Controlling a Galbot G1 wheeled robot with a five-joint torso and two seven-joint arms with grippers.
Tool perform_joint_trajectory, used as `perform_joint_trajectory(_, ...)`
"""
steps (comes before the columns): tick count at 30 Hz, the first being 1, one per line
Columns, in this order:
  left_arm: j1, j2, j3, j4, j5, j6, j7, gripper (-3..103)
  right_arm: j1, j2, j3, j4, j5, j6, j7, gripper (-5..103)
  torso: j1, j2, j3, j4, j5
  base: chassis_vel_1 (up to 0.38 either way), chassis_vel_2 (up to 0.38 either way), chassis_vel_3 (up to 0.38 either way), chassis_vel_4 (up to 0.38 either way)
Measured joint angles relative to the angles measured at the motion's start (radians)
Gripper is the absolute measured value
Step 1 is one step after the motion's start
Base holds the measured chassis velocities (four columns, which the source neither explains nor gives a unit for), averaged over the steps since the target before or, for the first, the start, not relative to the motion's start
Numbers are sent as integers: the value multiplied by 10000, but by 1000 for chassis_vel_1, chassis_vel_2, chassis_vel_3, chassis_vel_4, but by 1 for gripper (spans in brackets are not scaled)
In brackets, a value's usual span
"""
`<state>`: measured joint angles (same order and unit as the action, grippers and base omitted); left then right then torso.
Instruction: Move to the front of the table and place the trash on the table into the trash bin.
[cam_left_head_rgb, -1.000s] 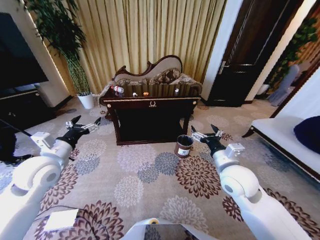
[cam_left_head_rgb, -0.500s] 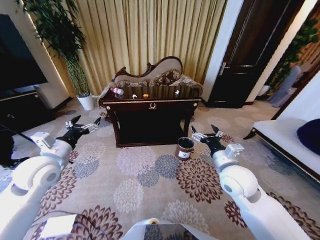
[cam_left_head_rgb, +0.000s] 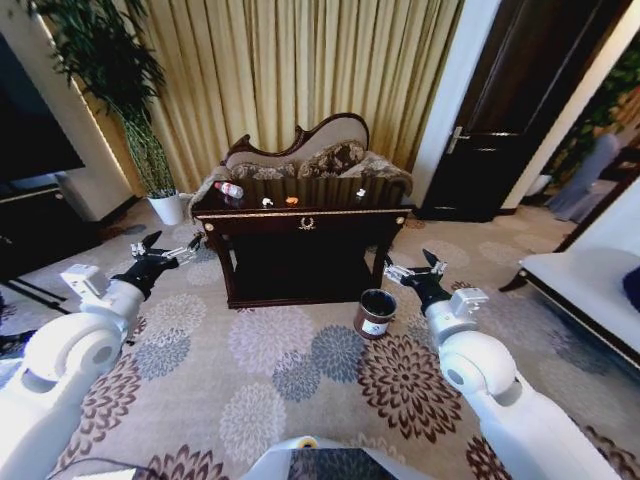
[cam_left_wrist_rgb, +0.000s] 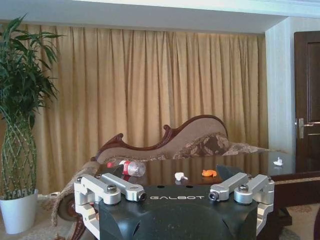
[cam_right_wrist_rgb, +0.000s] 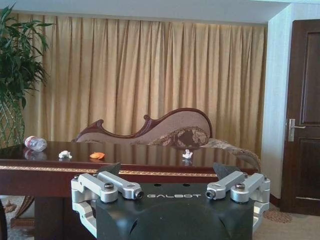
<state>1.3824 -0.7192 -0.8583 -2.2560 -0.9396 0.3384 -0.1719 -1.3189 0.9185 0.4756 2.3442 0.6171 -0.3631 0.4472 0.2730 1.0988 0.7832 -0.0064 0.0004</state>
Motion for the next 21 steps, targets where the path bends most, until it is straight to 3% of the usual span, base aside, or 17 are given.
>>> perform_joint_trajectory(3, 8, -15, 4, -2, 5, -2, 0, 100, -9, 7, -4, 0, -17, 2, 0, 100, 0, 0, 0, -11, -6, -204, 148, 187, -189)
perform_joint_trajectory(21, -12, -10, 36, 23, 14, -22, 9, 100, 14, 41, -22, -76, -68, 22, -38, 100, 1, 0, 0, -7, -4, -197, 178, 194, -194)
